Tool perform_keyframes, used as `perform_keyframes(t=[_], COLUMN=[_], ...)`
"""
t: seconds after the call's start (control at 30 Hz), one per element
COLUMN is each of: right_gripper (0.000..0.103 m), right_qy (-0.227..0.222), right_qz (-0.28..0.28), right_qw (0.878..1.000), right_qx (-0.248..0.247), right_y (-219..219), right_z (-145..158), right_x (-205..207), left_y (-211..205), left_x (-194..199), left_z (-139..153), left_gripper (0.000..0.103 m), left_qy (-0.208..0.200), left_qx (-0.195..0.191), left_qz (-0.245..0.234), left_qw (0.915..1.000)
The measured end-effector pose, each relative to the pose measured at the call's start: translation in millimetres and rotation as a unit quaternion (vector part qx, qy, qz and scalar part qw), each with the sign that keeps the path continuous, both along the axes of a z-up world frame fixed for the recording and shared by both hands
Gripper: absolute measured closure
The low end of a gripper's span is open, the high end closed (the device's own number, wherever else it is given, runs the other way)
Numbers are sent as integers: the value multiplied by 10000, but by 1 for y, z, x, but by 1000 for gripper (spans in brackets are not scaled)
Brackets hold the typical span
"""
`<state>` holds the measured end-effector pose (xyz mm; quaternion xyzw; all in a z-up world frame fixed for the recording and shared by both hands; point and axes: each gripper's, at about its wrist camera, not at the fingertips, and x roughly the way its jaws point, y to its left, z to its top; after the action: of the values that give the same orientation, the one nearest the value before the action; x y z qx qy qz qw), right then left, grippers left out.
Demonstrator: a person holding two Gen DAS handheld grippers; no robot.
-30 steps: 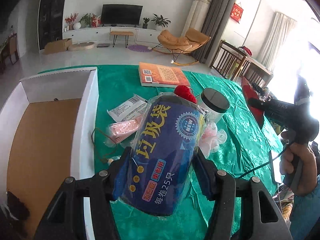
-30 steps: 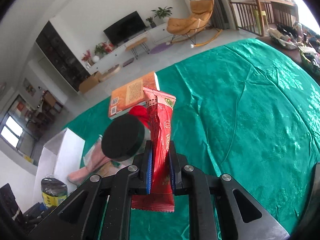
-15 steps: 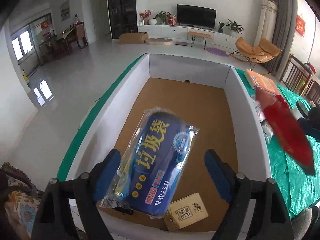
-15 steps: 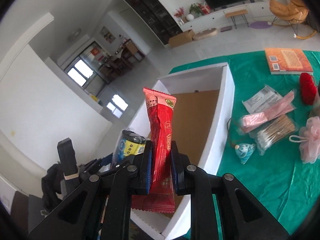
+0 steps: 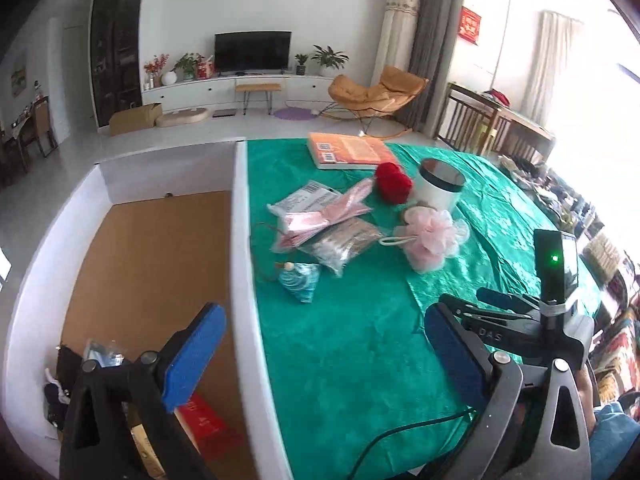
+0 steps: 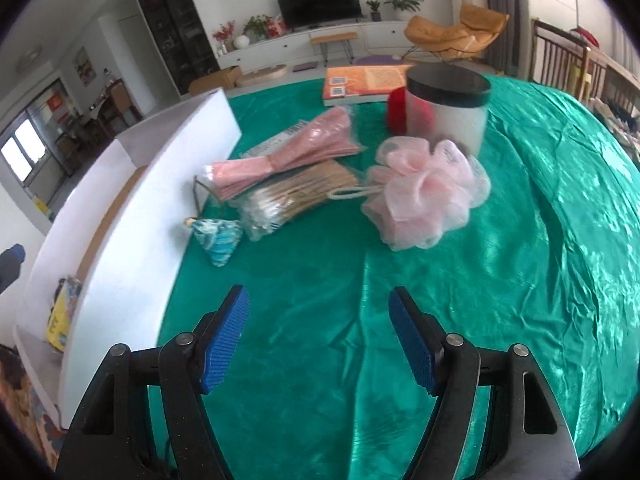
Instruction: Organize soft objects
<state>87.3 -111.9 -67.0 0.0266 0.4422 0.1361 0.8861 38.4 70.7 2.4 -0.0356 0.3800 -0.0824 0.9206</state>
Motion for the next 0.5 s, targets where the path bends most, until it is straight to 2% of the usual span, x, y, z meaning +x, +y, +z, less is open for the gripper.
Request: perform_keyframes(t=[0.1,0.2,0.27,0.33,0.43,0.5], right_gripper=[28,28,28,28,24,20], right_qy=[117,74,8,-19,-34,-36], right_qz=[-659,-1138,-1408,-1621,-1764,-1812], right_qw=[9972,9912,9869,9845,9810,9790], right_qx=[-325,-667,-790,-675,-807,-934], right_y=[-45,-74,-88,-97,-99,-97], right_z=[-25,-39,-46,-47,-50,-51], right_x=[13,23,22,22,26,28], left_y=[-58,-87,-95,-97,-96,-98], left_x=[22,50,67,82,96,99], left_z=[-30,-69,-93,-115,-134,-137], left_gripper=[3,3,3,3,3,3], left_qy=[266,587,784,964,1065,972], left_qx=[135,340,421,463,600,715], left_qz=[-563,-611,-537,-504,-378,-348], left_qw=[9980,9958,9946,9930,9918,9921])
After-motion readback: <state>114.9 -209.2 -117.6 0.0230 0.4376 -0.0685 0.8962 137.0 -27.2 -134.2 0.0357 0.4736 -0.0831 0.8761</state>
